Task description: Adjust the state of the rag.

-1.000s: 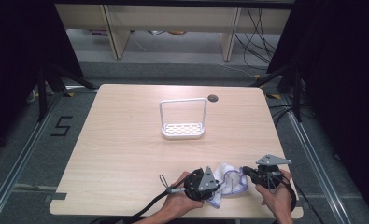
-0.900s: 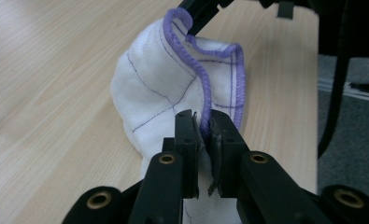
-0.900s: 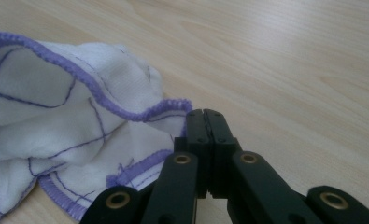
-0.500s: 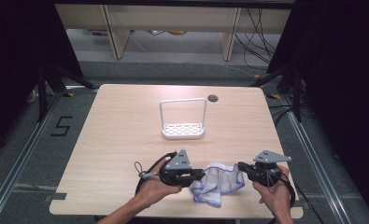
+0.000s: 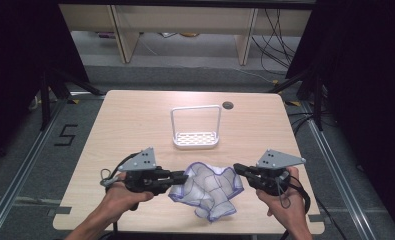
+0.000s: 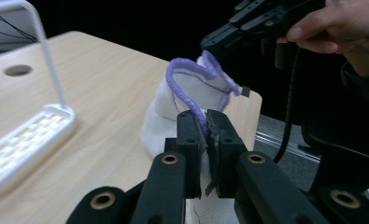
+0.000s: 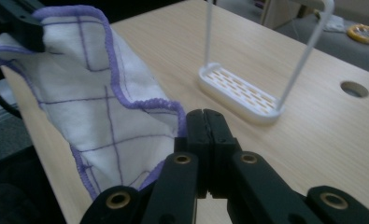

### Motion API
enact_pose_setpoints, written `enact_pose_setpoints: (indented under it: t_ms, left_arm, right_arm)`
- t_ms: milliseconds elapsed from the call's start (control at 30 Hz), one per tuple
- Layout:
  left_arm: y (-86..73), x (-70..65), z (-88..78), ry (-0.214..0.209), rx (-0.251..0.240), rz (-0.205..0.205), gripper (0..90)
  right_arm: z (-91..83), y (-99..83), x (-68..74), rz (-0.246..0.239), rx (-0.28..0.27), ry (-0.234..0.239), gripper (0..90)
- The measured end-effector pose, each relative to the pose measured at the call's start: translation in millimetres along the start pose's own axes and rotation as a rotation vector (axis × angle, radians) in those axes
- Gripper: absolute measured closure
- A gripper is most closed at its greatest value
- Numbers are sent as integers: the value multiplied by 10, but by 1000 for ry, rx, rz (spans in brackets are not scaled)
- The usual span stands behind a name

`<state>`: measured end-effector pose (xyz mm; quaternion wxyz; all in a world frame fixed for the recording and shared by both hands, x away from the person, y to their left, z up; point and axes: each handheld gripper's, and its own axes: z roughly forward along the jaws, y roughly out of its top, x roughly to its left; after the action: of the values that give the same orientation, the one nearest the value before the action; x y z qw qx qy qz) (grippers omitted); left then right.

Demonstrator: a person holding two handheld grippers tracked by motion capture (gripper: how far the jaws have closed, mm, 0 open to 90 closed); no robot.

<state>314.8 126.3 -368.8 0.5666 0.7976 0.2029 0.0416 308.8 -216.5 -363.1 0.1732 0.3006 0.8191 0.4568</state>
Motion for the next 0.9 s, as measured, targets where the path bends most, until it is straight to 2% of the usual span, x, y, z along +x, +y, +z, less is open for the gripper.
enact_pose_setpoints:
  t_ms: [133,167,233,267,367,400,433,467,567,600,667,700,733,767,800,900]
  left_arm:
    - [4,117,-143,52,-4,-3,837]
    - [-18,180,-158,88,16,8,837]
    - [-72,296,-146,127,31,-3,837]
    - [-113,366,-127,144,39,-17,837]
    - [-251,555,-13,214,99,-13,836]
    - [-301,606,42,240,106,-11,836]
    - [-337,647,95,264,132,8,835]
    - [-367,670,153,288,153,21,836]
    - [-435,797,312,319,198,45,834]
    - [-451,857,349,324,217,39,834]
    - [-503,969,437,345,240,36,834]
    - [-533,1015,478,364,252,37,833]
    - [-562,1064,511,364,269,30,832]
    - [-596,1102,545,368,267,12,830]
    - [-626,1133,575,377,276,10,830]
    - [-717,1211,665,392,301,13,816]
  right_arm:
    - [32,170,24,-41,6,15,900]
    - [66,184,33,-16,7,10,900]
    - [185,219,-34,-20,28,12,900]
    - [255,228,-74,-17,51,11,900]
    - [520,207,-233,-1,93,14,900]
    - [613,191,-274,17,115,10,900]
    - [717,171,-335,14,127,8,900]
    - [810,153,-375,28,163,5,900]
    - [1110,79,-477,39,213,-21,900]
    - [1153,70,-509,31,244,-26,900]
    - [1301,27,-551,52,276,-33,900]
    - [1357,12,-582,47,300,-38,900]
    - [1416,-8,-595,65,324,-33,900]
    - [1476,-35,-622,54,335,-31,900]
    - [1528,-58,-644,49,351,-35,900]
    - [1668,-105,-696,78,394,-49,900]
